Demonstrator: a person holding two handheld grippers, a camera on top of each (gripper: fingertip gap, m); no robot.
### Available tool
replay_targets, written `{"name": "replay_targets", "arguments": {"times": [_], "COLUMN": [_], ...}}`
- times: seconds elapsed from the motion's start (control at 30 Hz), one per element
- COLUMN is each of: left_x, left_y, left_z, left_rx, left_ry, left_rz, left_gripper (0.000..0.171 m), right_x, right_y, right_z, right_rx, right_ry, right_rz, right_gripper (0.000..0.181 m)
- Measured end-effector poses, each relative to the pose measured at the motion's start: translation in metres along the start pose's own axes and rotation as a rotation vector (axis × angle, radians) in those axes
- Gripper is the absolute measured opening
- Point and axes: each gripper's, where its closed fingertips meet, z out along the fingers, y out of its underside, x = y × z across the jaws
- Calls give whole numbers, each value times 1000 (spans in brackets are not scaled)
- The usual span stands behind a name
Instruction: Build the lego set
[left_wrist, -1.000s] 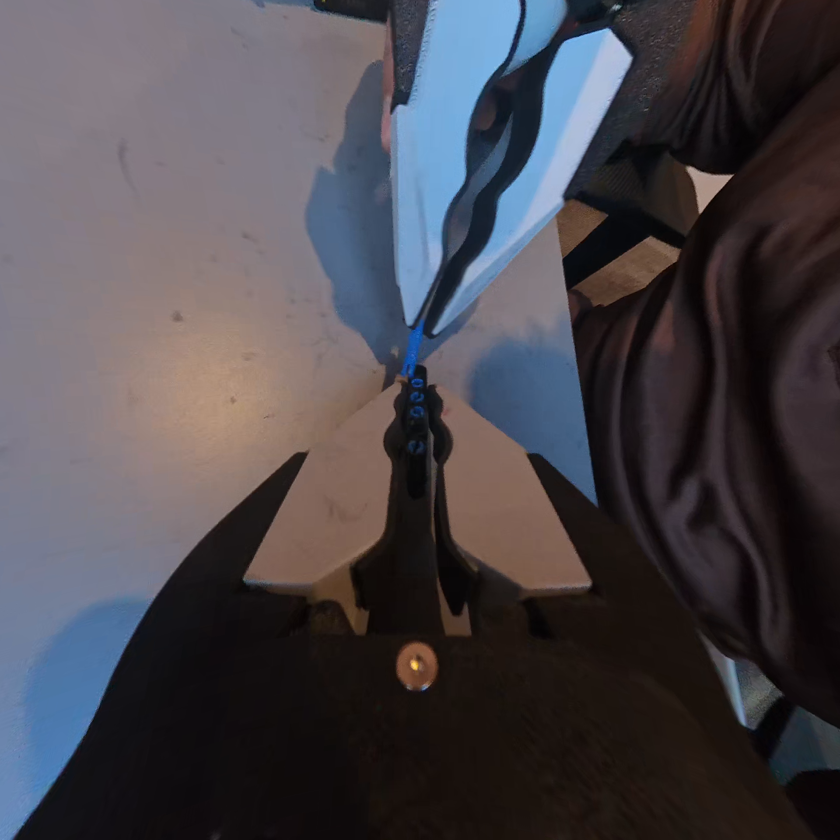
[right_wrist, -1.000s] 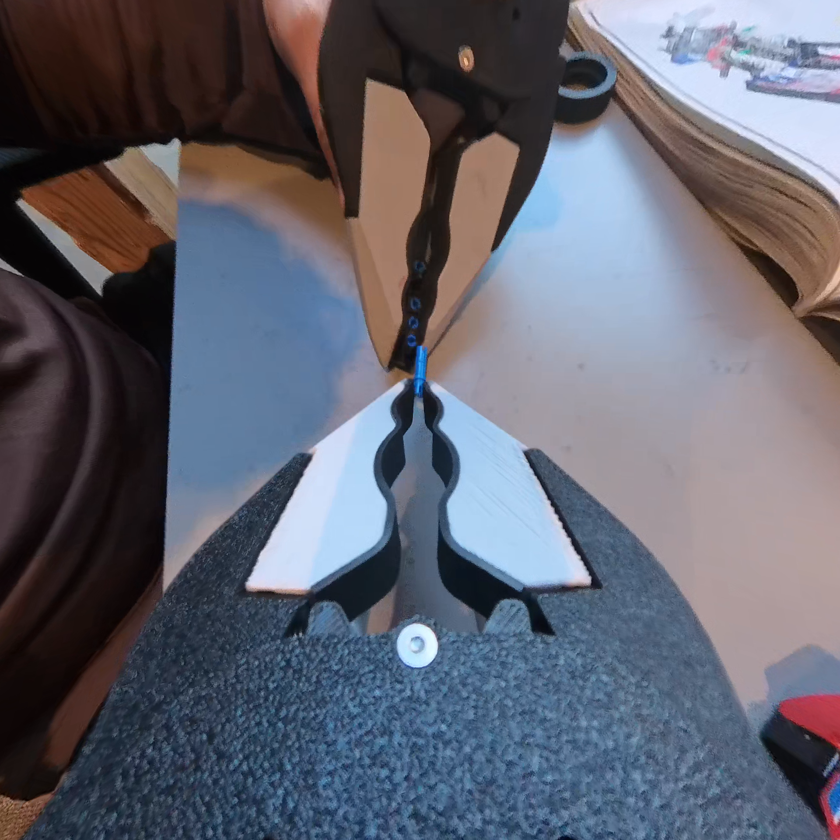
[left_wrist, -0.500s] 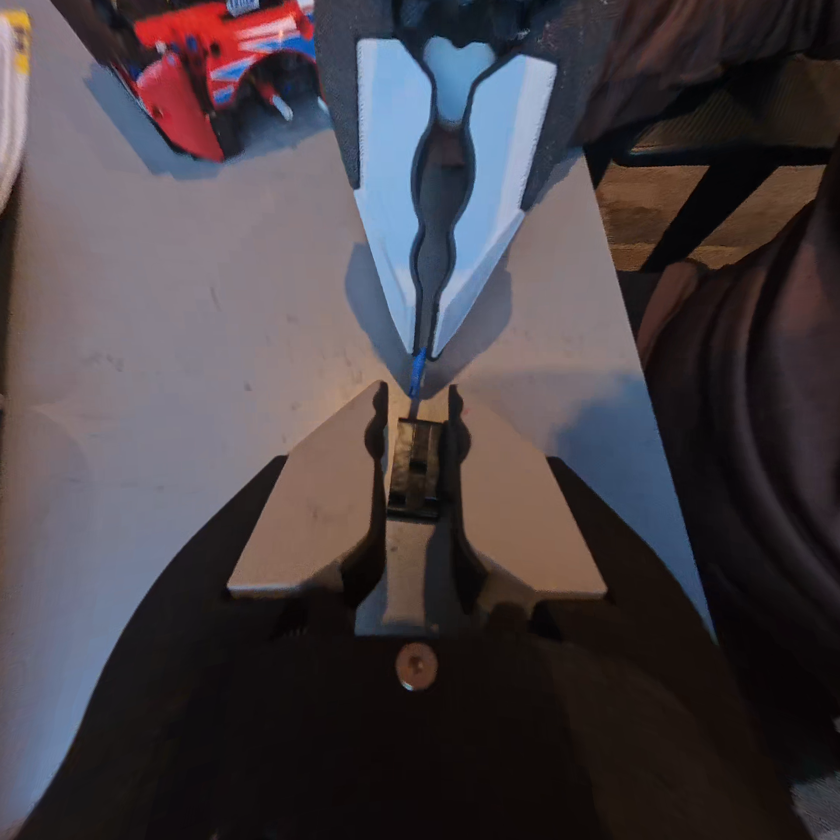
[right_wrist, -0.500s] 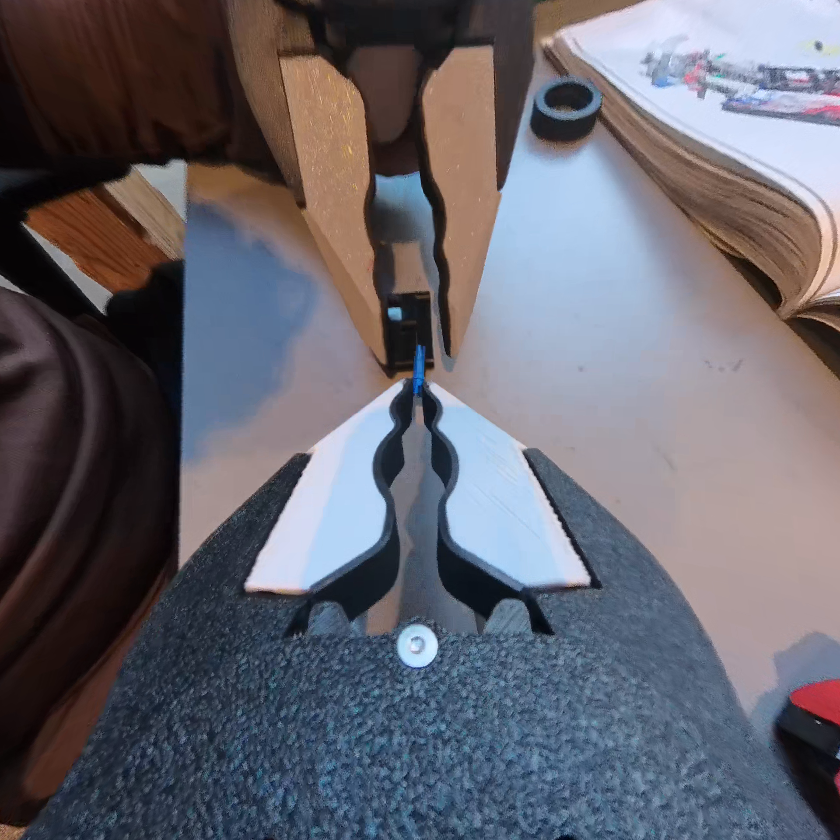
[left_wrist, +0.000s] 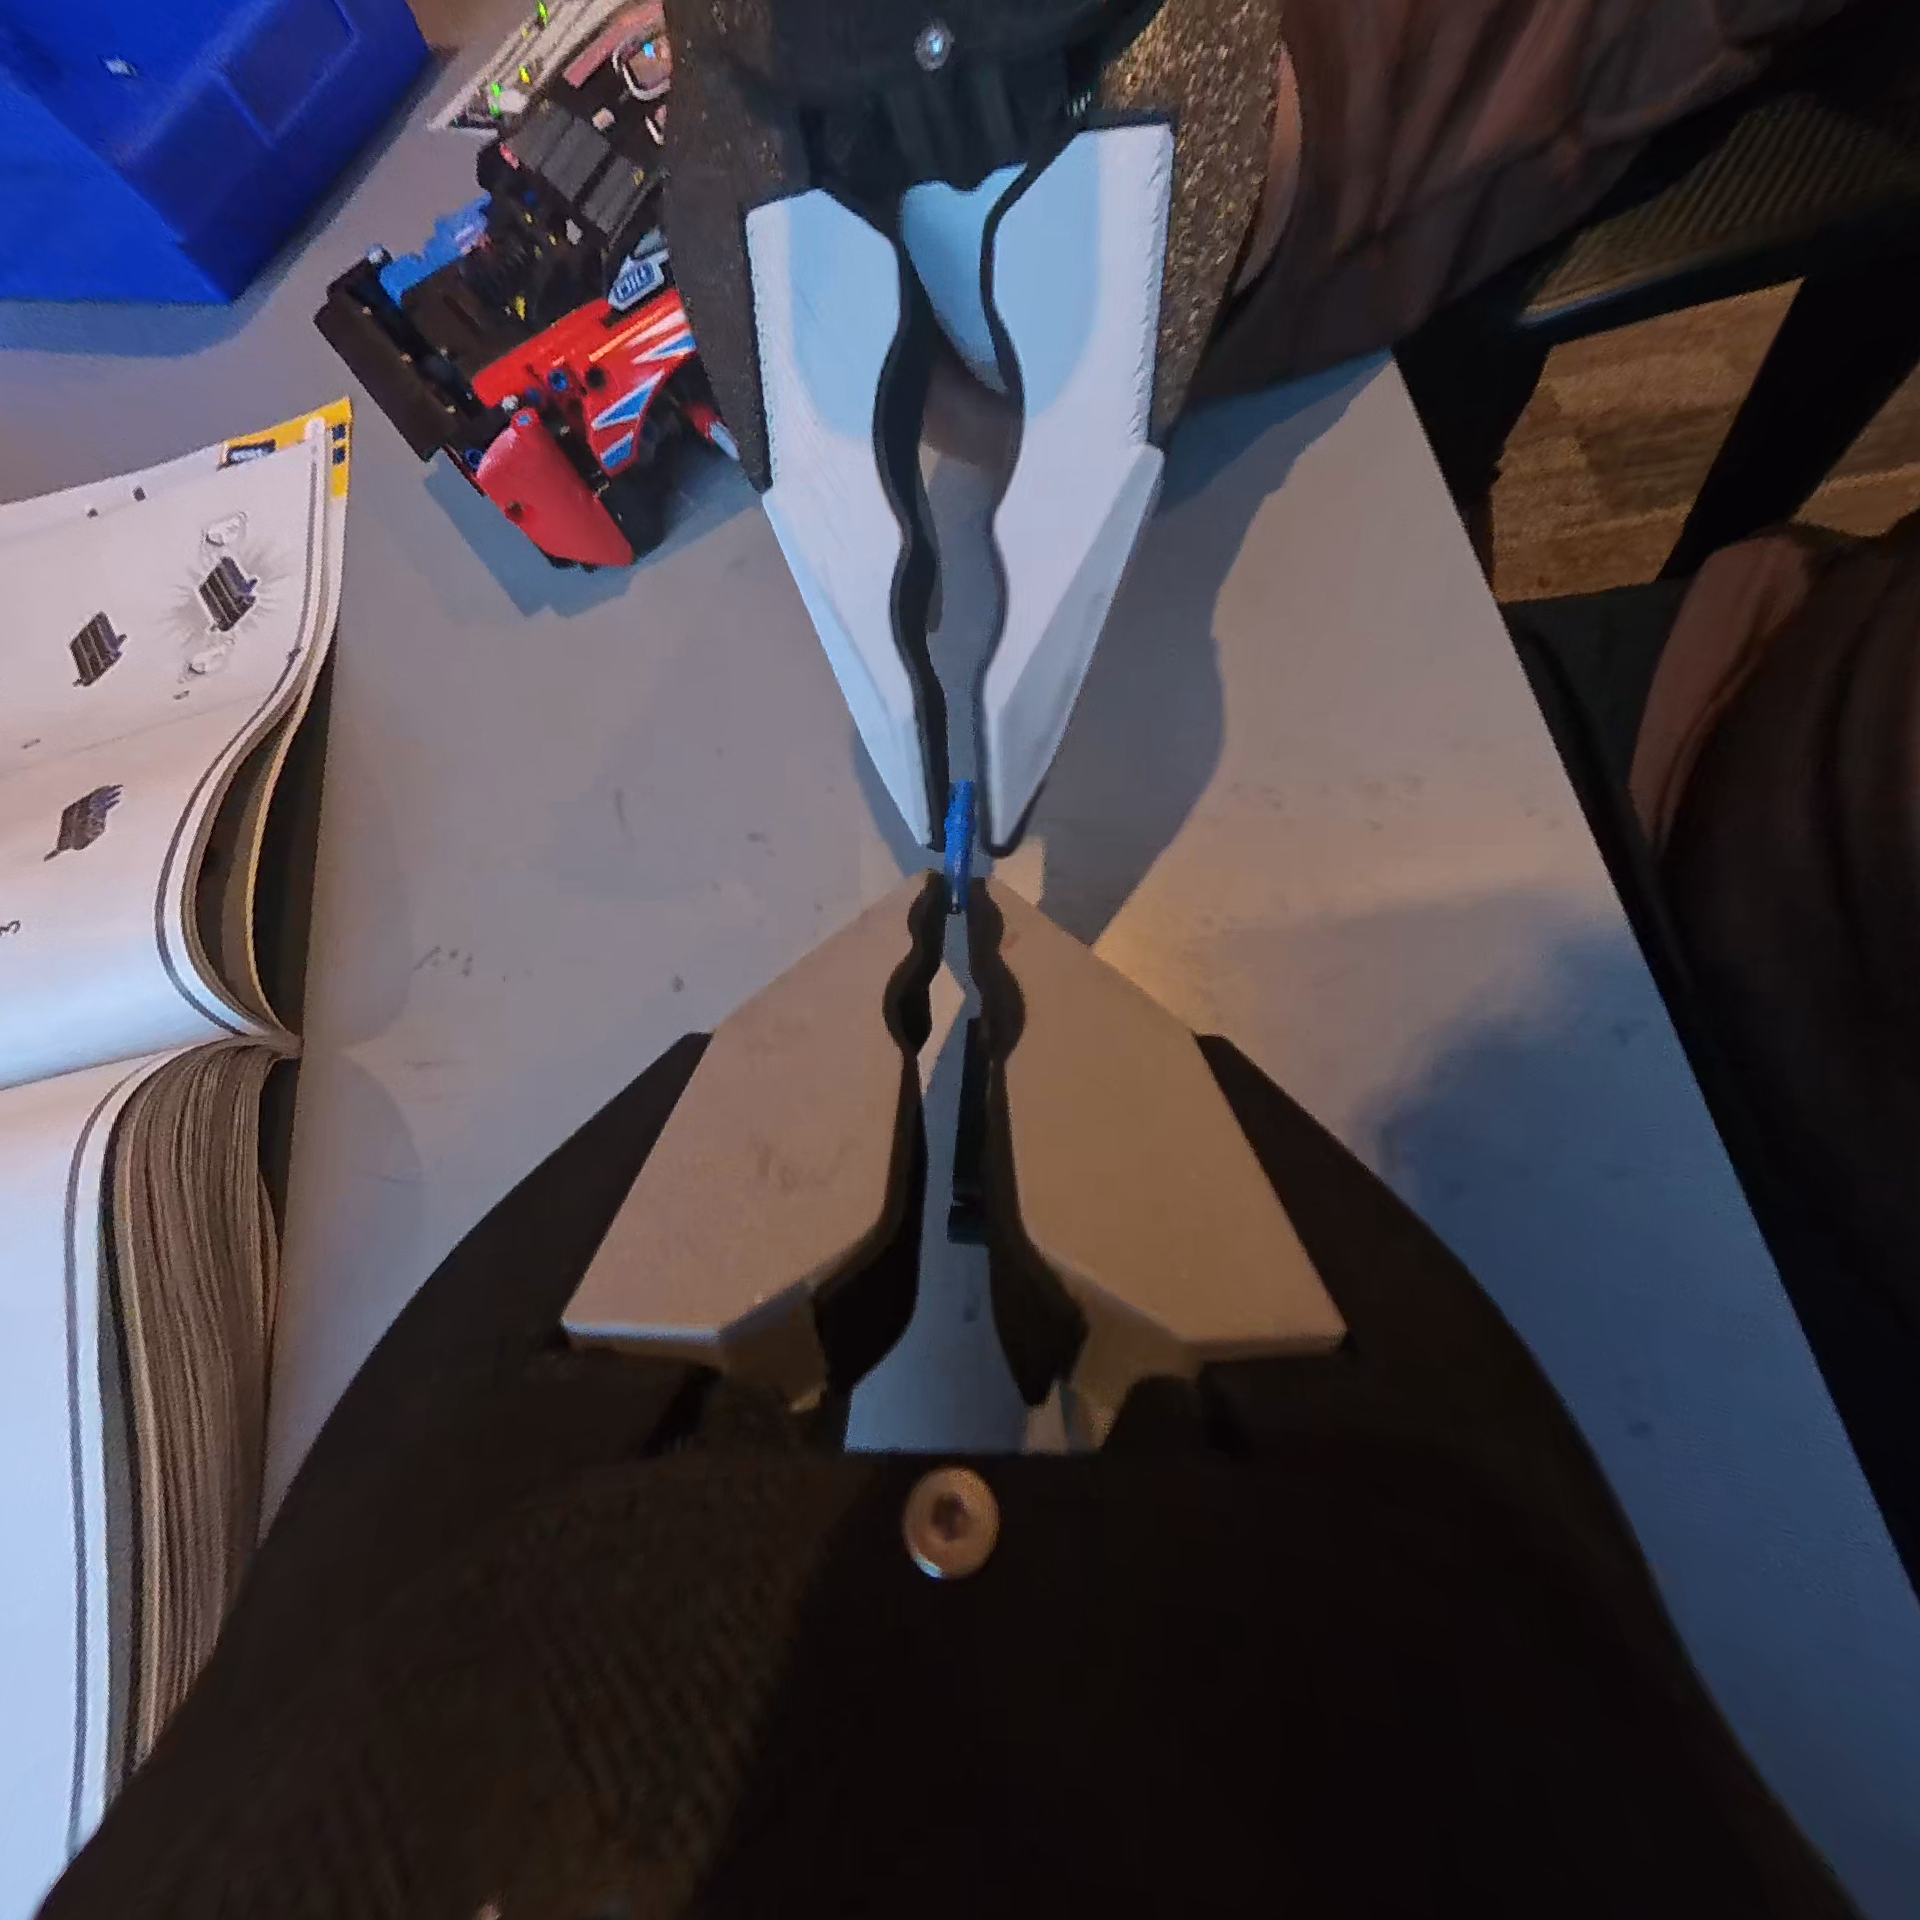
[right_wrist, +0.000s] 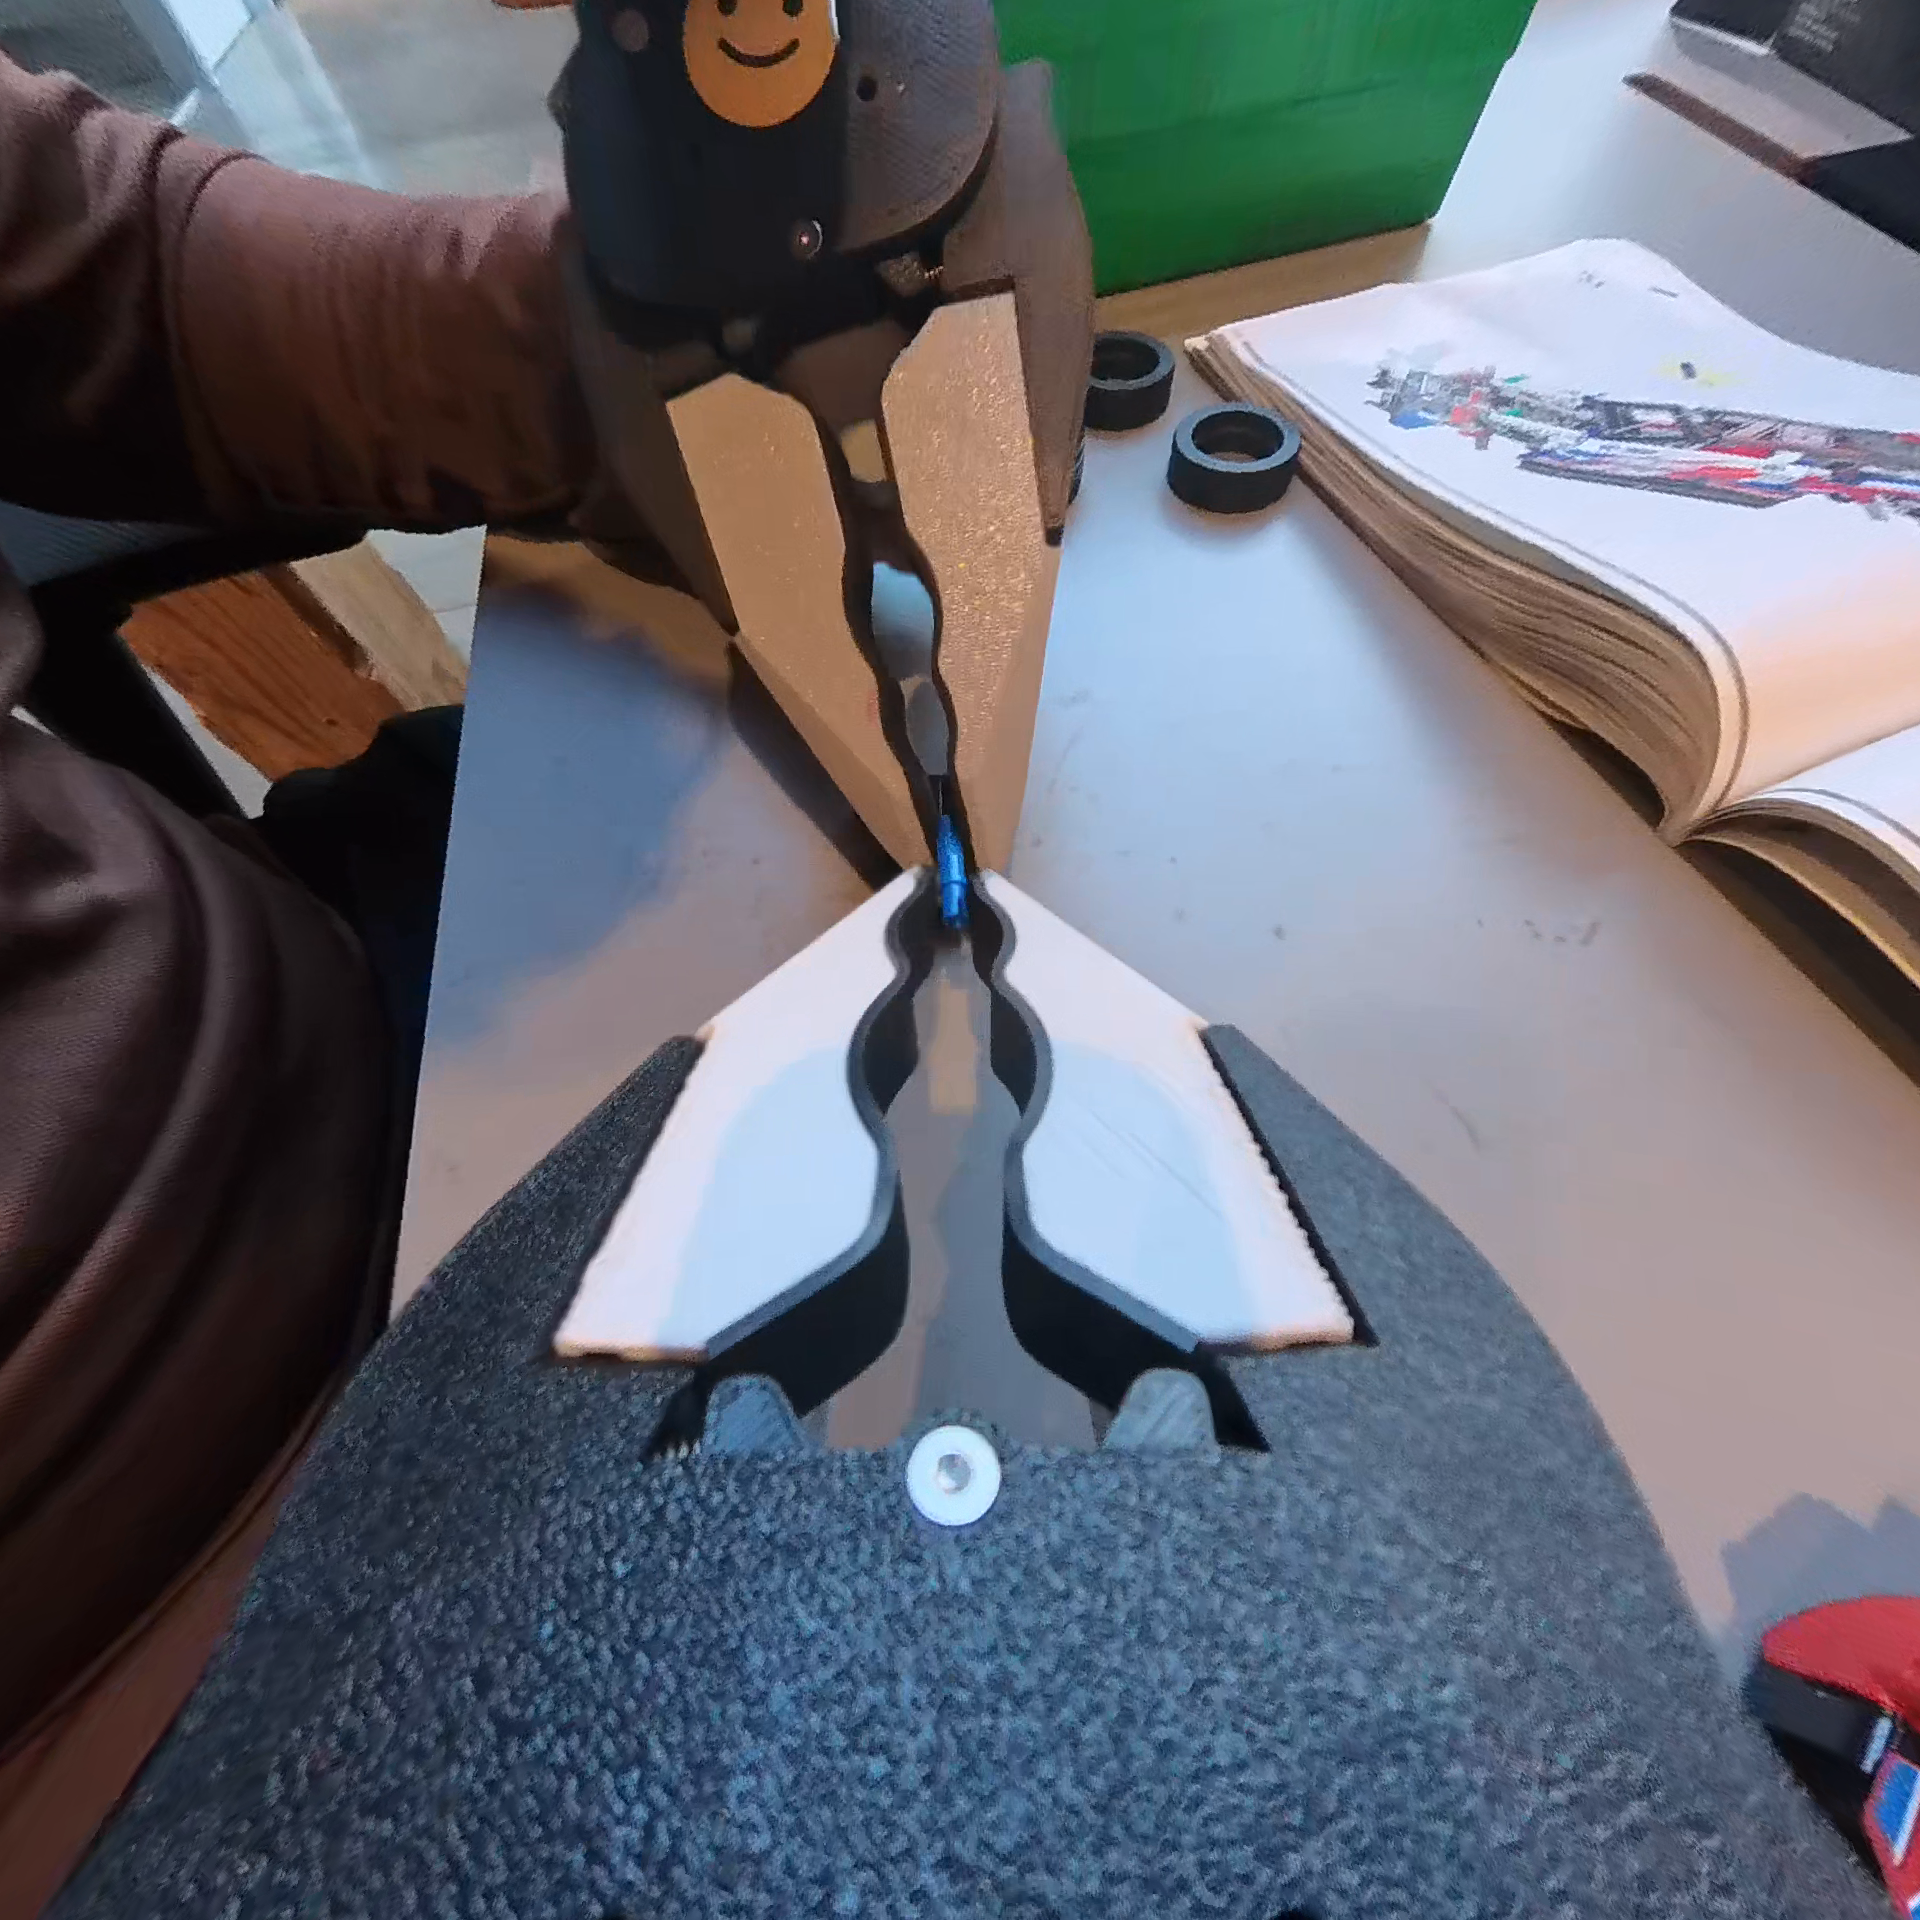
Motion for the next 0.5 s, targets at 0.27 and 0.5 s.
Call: {"name": "replay_targets", "arguments": {"times": [0.27,0.5], "left_x": [-7,10], "left_y": [-2,61], "left_z": [-8,-42], "left_rx": [20,-247], "left_ry": [3,-120], "left_rz": [-188,-575], "left_gripper": [8,27], "right_x": [5,19], "right_y": [-8,21], "right_z": [-4,19], "right_rx": [50,-152], "right_ry": [14,44], "right_rz": [33,139], "right_gripper": [5,5]}}
